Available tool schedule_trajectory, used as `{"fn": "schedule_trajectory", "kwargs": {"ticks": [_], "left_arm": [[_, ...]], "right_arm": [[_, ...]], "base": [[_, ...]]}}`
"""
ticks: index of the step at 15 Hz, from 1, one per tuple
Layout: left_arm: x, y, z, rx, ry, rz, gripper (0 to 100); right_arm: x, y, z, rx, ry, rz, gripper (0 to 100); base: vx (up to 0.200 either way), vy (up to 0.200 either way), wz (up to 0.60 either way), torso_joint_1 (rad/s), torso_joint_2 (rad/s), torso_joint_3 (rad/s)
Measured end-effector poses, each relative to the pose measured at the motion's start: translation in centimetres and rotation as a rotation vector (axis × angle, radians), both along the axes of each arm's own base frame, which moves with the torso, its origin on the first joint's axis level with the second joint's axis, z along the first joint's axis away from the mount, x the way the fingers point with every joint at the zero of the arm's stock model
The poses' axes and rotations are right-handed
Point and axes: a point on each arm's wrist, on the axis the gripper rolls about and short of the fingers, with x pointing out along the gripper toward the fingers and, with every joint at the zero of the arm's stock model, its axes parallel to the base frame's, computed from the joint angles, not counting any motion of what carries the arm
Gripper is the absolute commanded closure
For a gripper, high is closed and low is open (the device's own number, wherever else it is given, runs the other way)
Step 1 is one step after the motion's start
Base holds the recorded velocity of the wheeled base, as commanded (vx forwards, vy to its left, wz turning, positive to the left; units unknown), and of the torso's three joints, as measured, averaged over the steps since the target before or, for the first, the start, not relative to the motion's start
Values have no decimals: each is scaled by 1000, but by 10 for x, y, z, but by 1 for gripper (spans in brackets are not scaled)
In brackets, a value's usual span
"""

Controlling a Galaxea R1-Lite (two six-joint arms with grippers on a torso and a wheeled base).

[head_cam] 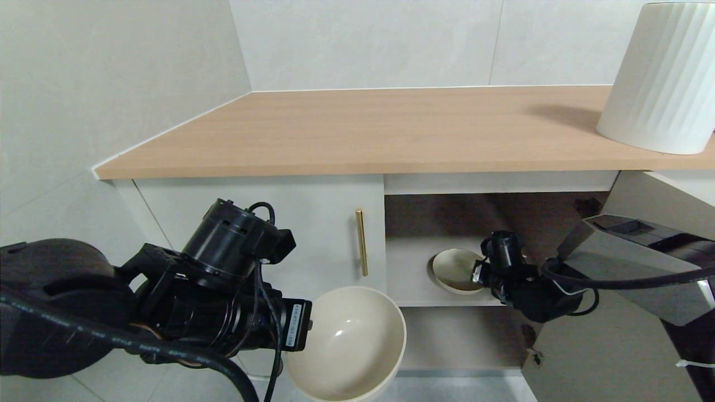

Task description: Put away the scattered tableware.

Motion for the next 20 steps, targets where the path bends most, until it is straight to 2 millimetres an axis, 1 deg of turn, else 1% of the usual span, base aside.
{"fn": "schedule_trajectory", "kwargs": {"ticks": [2,3,4,6,7,8,11,12,14,15,17,20], "left_arm": [[1,-1,-2,4,4,1,100],[2,-2,-4,8,9,-1,100],[4,-3,-6,13,15,-3,100],[8,-10,-12,32,24,-14,100],[9,-14,-16,54,27,-32,100],[10,-18,-23,88,35,-58,100],[13,-27,-45,195,58,-54,100],[15,-29,-53,237,61,-39,100],[17,-32,-63,272,75,-35,100],[18,-34,-66,279,80,-35,100],[21,-37,-67,283,61,-21,100],[27,-41,-64,242,-5,24,100]], "right_arm": [[-2,-1,3,-3,-3,-6,0],[-5,-2,7,-5,-5,-8,0],[-9,-2,14,-4,-7,-3,0],[-27,5,37,5,9,51,0],[-40,11,49,10,42,99,0],[-56,20,65,17,84,162,0],[-115,40,116,52,212,381,0],[-136,43,132,80,262,470,0],[-174,48,157,149,363,668,0],[-190,51,165,140,376,742,0],[-207,55,172,123,368,812,0],[-221,65,169,100,388,868,0]], "base": [[0,0,0,0,0,0],[0,0,0,0,0,0],[0,0,0,0,0,0],[0,0,0,0,0,0],[0,0,0,0,0,0],[0,0,0,0,0,0],[0,0,0,0,0,0],[0,0,0,0,0,0],[0,0,0,0,0,0],[0,0,0,0,0,0],[0,0,0,0,0,0],[0,0,0,0,0,0]]}}
